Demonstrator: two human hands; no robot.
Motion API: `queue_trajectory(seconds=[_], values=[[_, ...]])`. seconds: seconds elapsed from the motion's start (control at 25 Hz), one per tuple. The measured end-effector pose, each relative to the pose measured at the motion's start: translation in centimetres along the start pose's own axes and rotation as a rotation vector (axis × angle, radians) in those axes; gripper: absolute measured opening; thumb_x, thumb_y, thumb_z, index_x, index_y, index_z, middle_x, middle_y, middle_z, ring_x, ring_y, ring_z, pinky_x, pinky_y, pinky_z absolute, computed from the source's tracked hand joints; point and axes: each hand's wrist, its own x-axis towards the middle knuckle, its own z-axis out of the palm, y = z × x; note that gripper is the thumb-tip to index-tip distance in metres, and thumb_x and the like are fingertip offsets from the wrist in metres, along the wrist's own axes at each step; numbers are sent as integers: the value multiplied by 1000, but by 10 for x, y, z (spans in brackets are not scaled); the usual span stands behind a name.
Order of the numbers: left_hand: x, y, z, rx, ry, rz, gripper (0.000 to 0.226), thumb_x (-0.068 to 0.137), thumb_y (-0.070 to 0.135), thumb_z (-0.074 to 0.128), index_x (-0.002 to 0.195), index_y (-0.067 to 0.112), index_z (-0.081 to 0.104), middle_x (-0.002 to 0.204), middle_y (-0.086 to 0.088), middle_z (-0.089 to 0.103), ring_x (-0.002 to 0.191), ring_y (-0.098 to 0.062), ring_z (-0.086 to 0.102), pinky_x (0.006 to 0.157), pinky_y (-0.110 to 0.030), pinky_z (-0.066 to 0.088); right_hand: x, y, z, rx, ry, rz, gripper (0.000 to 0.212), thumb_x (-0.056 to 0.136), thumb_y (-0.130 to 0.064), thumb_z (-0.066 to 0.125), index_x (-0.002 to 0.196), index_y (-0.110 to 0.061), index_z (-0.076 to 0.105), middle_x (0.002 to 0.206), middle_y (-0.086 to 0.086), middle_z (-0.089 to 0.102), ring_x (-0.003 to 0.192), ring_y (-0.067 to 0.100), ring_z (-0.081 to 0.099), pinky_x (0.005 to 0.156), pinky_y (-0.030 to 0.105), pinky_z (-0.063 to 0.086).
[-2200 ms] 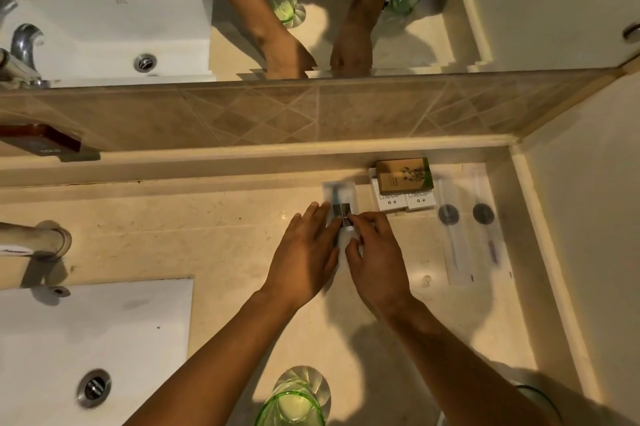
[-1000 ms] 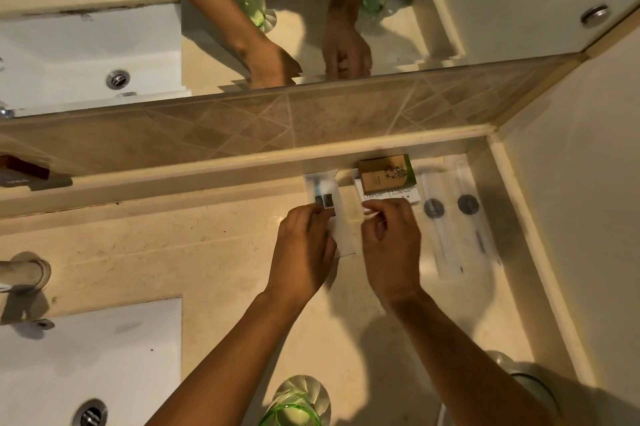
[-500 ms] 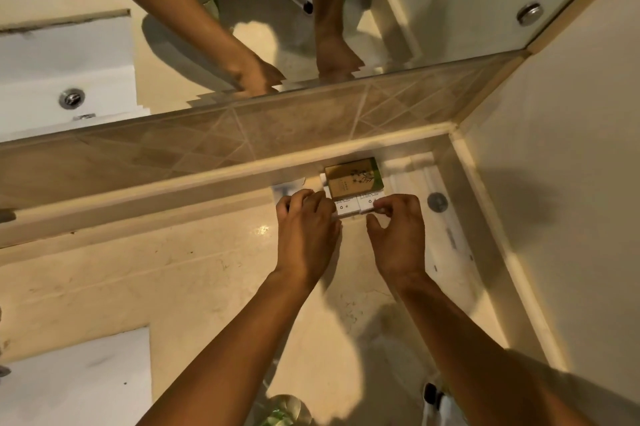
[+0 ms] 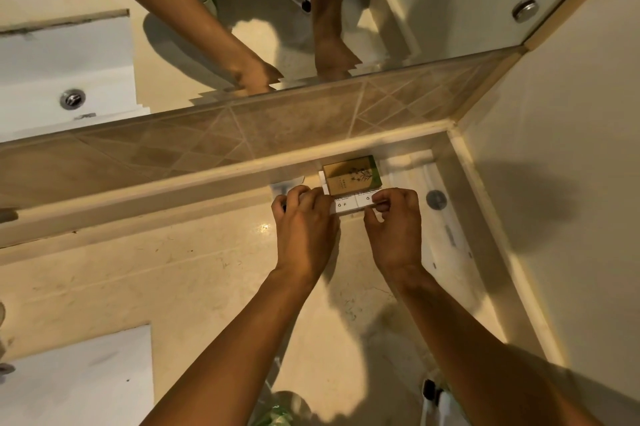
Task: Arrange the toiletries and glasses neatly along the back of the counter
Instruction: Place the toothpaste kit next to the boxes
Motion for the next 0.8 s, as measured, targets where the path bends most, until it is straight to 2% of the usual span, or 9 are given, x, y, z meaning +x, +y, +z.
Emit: queue_trajectory(seconds=[0.2,0.4,0.56,0.68,0.8], values=[[-8,5,-15,-18,-18,47,30,89,27,69,117,20,70,124,0,65,124,-26,52,103,-44,35,-4,4,-3,-41,8,-47,40,85,-15,75,120,-25,58,131,1,47,118,21,60,98,34,56],[-29,6,-36,-44,-29,70,26,91,26,63,113,15,69,121,-6,64,118,-29,55,100,-43,38,-22,-5,-24,-39,-14,-79,34,88,-15,71,119,-21,59,130,5,50,114,24,62,97,40,56],[-67,5,-65,-50,-106,56,29,93,27,56,116,14,68,120,-8,65,115,-30,57,103,-44,40,-72,-10,-35,-13,-111,-156,32,87,-17,71,114,-25,57,130,4,52,115,22,62,96,41,57],[-99,-4,-90,-84,-143,28,34,91,30,54,118,14,67,118,-9,68,110,-30,61,100,-43,43,-121,-9,-38,-12,-191,-303,31,81,-12,68,110,-21,62,118,3,55,105,20,62,91,39,56],[-140,-17,-119,-114,-143,-33,39,91,35,48,116,12,68,115,-10,68,105,-31,62,95,-41,46,-166,-6,-45,-55,-217,-470,25,77,-8,64,101,-9,69,104,9,65,88,24,66,78,39,58]])
